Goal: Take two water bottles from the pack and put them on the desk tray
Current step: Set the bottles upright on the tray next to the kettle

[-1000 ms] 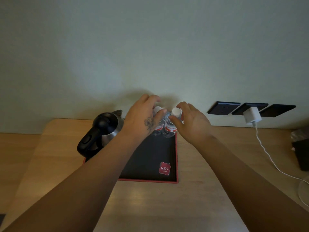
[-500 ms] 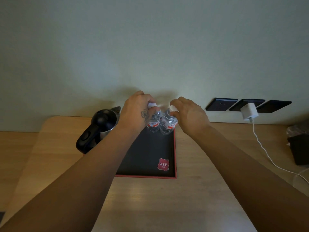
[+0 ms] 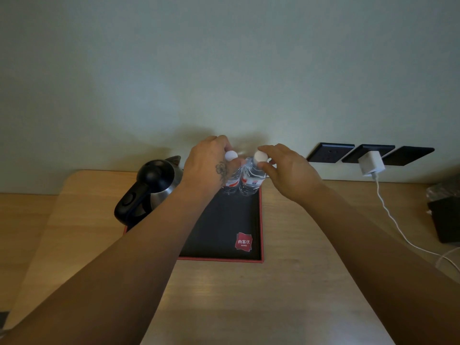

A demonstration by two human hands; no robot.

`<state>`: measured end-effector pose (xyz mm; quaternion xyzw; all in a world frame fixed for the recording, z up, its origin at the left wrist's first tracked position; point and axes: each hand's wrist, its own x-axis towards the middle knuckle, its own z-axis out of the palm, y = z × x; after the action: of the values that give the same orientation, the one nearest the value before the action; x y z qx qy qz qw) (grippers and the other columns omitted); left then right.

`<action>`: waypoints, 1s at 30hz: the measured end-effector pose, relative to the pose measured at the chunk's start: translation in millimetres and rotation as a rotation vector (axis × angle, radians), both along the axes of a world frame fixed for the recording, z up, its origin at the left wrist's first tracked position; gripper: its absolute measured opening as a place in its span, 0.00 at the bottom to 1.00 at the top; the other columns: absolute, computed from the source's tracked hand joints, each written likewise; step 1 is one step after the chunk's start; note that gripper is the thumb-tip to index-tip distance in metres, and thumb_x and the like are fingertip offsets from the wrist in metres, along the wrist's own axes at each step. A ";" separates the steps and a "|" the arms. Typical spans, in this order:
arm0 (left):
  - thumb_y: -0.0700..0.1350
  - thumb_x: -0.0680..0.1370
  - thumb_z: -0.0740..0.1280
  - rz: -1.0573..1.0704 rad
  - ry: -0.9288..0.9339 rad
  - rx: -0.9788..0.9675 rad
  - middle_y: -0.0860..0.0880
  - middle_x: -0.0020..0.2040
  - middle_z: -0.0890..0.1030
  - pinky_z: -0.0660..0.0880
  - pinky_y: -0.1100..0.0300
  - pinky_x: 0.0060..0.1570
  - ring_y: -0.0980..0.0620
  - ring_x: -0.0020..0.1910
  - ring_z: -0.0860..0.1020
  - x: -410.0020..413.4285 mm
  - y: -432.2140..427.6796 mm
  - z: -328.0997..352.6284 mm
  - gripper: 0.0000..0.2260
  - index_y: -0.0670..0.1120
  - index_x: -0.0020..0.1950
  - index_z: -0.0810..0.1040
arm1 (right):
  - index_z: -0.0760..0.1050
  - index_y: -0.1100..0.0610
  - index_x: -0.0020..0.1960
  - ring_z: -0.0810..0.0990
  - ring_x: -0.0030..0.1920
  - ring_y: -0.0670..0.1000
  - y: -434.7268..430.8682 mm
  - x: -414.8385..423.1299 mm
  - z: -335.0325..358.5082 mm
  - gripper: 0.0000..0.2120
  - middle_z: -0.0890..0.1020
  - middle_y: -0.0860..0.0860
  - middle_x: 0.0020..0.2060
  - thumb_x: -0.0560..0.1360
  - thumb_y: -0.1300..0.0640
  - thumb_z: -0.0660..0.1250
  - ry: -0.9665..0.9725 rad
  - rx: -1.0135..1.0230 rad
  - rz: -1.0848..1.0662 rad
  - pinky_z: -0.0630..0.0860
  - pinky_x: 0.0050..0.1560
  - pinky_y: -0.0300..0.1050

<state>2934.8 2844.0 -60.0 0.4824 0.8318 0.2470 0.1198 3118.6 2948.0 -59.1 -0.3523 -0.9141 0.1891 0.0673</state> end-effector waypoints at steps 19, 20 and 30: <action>0.38 0.81 0.75 -0.350 0.003 0.035 0.44 0.62 0.87 0.82 0.46 0.60 0.42 0.58 0.85 -9.4 -19.1 5.3 0.14 0.43 0.67 0.86 | 0.75 0.54 0.74 0.84 0.56 0.61 -10.3 -11.8 0.1 0.20 0.81 0.58 0.64 0.85 0.47 0.67 0.019 -0.073 -0.125 0.82 0.57 0.57; 0.37 0.81 0.74 -0.348 -0.010 0.045 0.43 0.62 0.87 0.82 0.47 0.61 0.42 0.59 0.85 -8.7 -19.8 4.8 0.14 0.43 0.67 0.86 | 0.75 0.55 0.73 0.84 0.56 0.61 -11.3 -13.8 1.0 0.21 0.81 0.58 0.63 0.84 0.46 0.67 0.009 -0.067 -0.137 0.83 0.57 0.58; 0.50 0.79 0.78 -0.234 -0.142 0.117 0.43 0.51 0.81 0.81 0.48 0.55 0.43 0.50 0.82 -7.7 -29.5 -6.2 0.14 0.46 0.63 0.86 | 0.81 0.61 0.66 0.81 0.55 0.63 -12.0 -20.6 1.5 0.12 0.79 0.59 0.59 0.85 0.58 0.68 -0.060 0.043 -0.075 0.80 0.52 0.56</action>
<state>2927.1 2814.4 -66.2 0.5638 0.7435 0.3127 0.1779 3098.0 2936.0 -57.6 -0.3906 -0.9056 0.1559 0.0544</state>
